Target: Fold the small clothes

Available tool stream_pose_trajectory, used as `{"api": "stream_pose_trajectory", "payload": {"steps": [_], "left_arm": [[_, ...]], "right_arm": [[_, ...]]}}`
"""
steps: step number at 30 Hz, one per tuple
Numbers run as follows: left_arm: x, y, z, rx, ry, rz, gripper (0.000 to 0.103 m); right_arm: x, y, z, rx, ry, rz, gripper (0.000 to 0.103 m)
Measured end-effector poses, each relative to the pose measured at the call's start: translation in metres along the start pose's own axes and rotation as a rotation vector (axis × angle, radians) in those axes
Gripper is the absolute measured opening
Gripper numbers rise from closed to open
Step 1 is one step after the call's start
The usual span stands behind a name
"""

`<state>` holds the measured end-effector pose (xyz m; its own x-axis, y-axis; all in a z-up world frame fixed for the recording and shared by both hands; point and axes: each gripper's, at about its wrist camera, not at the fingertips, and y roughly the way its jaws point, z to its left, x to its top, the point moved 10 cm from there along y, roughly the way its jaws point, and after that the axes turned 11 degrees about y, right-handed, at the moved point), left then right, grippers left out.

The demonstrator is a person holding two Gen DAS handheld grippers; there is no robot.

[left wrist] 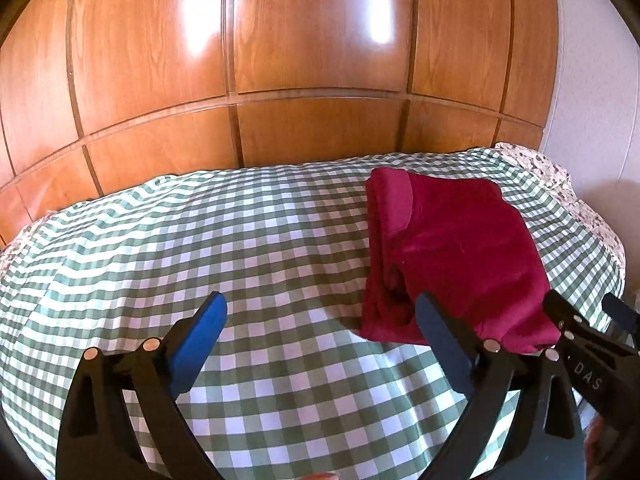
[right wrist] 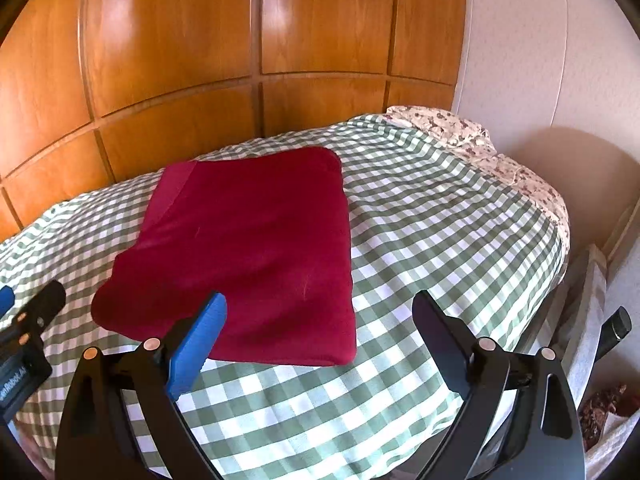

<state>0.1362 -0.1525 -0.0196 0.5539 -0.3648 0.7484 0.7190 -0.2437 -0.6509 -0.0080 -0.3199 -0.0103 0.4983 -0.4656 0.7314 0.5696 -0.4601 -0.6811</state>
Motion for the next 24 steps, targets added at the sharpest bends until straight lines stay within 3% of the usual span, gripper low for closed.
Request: {"api": "stream_pose_trajectory", "payload": {"steps": [7, 15, 24], "left_arm": [[-0.004, -0.001, 0.001, 0.007, -0.009, 0.000, 0.099], [-0.005, 0.003, -0.001, 0.013, -0.003, 0.011, 0.100], [-0.002, 0.001, -0.004, 0.007, -0.001, 0.005, 0.100]], "right_arm": [[0.002, -0.002, -0.007, -0.033, 0.021, -0.020, 0.093], [-0.008, -0.001, -0.004, -0.024, 0.012, -0.011, 0.093], [0.002, -0.008, -0.010, -0.006, 0.049, -0.067, 0.095]]}}
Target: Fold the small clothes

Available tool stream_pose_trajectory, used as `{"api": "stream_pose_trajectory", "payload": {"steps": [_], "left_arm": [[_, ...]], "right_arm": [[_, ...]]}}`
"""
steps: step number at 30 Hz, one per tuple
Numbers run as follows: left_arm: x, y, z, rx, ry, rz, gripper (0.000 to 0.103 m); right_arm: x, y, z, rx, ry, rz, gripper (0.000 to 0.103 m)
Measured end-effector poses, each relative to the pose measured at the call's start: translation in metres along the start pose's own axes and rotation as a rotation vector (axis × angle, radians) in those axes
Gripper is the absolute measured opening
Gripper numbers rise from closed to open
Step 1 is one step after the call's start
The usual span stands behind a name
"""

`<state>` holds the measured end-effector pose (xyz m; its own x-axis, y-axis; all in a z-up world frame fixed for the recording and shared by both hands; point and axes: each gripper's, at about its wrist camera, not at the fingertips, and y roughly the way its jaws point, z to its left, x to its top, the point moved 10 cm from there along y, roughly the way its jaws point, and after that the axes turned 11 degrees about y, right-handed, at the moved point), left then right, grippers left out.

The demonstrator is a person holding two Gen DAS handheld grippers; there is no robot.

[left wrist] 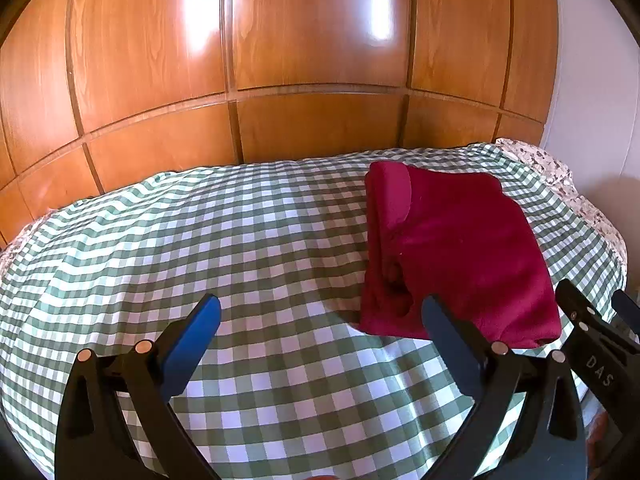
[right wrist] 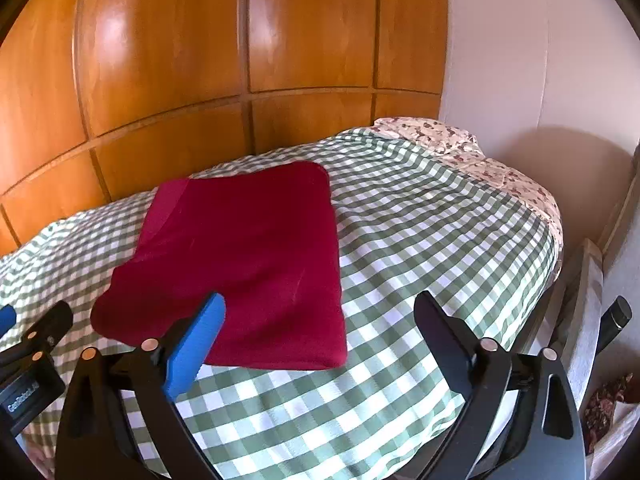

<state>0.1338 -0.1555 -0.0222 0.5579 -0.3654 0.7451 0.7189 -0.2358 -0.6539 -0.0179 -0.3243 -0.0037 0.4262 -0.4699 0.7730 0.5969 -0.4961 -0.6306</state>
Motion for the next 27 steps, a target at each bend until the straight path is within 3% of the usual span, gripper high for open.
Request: {"api": "stream_pose_trajectory", "payload": {"steps": [27], "left_arm": [[0.009, -0.015, -0.001, -0.002, 0.001, -0.055, 0.100]], "right_arm": [[0.001, -0.002, 0.002, -0.001, 0.000, -0.020, 0.095]]}}
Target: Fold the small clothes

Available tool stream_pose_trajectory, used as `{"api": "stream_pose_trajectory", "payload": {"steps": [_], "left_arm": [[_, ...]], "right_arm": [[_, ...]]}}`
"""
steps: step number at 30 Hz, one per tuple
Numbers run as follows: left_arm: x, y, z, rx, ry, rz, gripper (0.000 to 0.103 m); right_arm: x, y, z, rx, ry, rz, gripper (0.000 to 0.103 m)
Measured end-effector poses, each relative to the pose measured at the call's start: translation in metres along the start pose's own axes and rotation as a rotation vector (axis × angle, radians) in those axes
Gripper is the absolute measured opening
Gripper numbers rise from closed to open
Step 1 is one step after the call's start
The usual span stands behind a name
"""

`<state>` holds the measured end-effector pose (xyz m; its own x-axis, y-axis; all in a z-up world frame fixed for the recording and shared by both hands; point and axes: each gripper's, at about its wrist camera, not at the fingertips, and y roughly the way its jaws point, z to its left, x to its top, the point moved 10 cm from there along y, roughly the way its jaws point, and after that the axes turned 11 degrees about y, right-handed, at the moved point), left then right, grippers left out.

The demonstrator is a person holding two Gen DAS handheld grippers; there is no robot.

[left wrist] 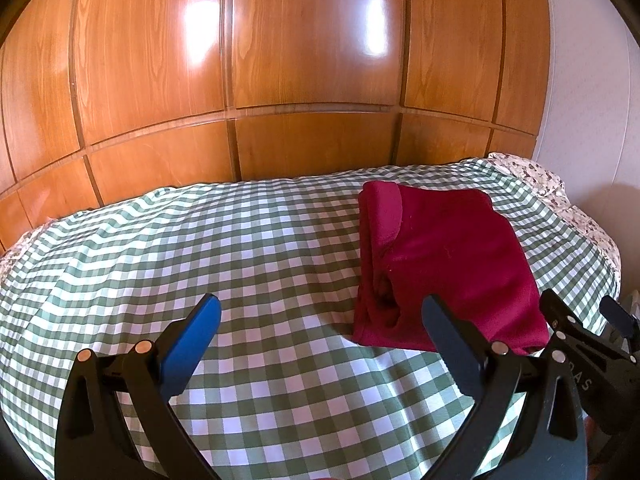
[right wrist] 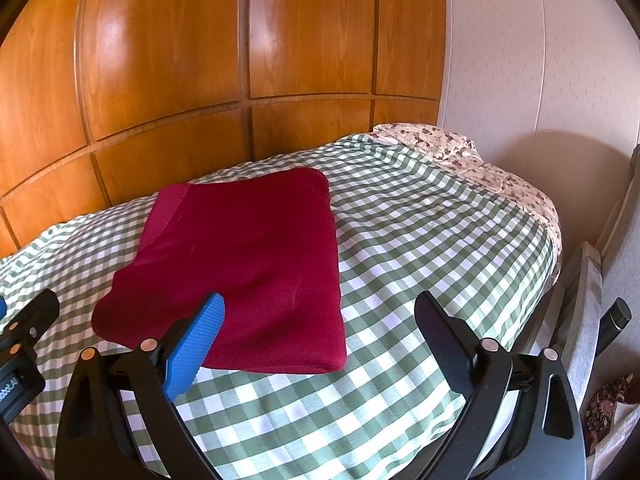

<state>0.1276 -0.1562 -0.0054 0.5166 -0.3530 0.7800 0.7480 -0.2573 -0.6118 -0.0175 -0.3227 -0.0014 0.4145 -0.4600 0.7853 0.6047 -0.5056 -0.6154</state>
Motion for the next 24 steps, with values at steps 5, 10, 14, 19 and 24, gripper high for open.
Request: {"api": "stream_pose_trajectory", "payload": {"steps": [5, 10, 14, 19, 24], "left_arm": [[0.000, -0.001, 0.000, -0.001, -0.004, -0.002, 0.100], [0.000, 0.000, 0.000, -0.003, -0.008, 0.001, 0.100], [0.001, -0.002, -0.001, 0.000, -0.006, -0.015, 0.100], [-0.002, 0.004, -0.002, -0.002, -0.001, 0.001, 0.100], [-0.012, 0.016, 0.000, -0.012, -0.032, 0.057, 0.100]], "right_arm": [[0.000, 0.001, 0.002, 0.006, -0.005, 0.001, 0.095], [-0.001, 0.003, 0.003, 0.011, -0.009, 0.006, 0.095], [-0.002, 0.005, 0.002, 0.012, -0.011, 0.013, 0.095], [-0.004, 0.008, 0.002, 0.015, -0.018, 0.021, 0.095], [-0.002, 0.008, -0.001, 0.015, -0.006, 0.016, 0.095]]}}
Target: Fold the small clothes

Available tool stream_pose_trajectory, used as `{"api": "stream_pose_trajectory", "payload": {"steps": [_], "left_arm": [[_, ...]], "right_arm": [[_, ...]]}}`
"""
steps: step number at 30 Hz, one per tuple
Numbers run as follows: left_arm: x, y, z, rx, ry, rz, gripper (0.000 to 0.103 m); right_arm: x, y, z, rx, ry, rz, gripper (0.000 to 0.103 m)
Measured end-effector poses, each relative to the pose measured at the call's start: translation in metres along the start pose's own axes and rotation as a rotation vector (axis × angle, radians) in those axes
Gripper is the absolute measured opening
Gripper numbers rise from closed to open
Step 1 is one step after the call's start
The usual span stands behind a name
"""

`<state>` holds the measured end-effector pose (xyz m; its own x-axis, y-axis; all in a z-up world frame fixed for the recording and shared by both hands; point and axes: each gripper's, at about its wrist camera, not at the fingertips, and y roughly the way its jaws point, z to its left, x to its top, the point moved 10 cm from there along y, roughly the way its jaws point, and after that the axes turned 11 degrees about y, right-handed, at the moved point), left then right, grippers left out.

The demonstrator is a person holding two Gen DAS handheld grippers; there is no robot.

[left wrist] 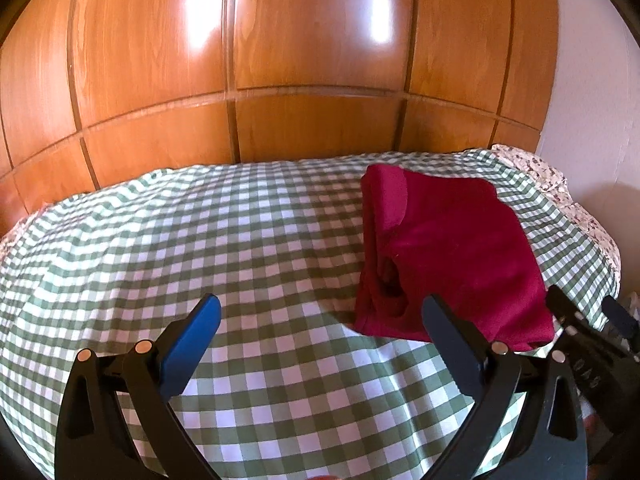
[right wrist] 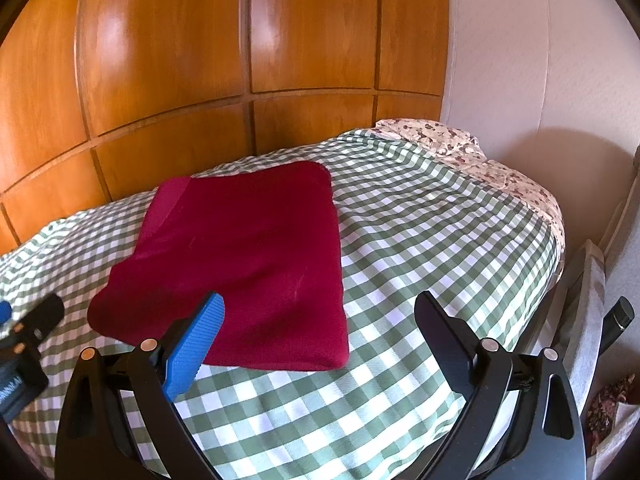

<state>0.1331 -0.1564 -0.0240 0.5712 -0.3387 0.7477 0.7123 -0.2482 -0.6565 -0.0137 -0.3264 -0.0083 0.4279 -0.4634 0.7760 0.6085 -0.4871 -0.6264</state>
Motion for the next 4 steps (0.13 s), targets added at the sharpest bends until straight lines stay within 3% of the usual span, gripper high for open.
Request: {"api": "stream_pose_trajectory", "payload": {"steps": [4], "left_arm": [[-0.0032, 0.0035, 0.0048, 0.003, -0.017, 0.005, 0.100]], "right_arm": [[0.0037, 0.0046, -0.0045, -0.016, 0.005, 0.004, 0.095]]}}
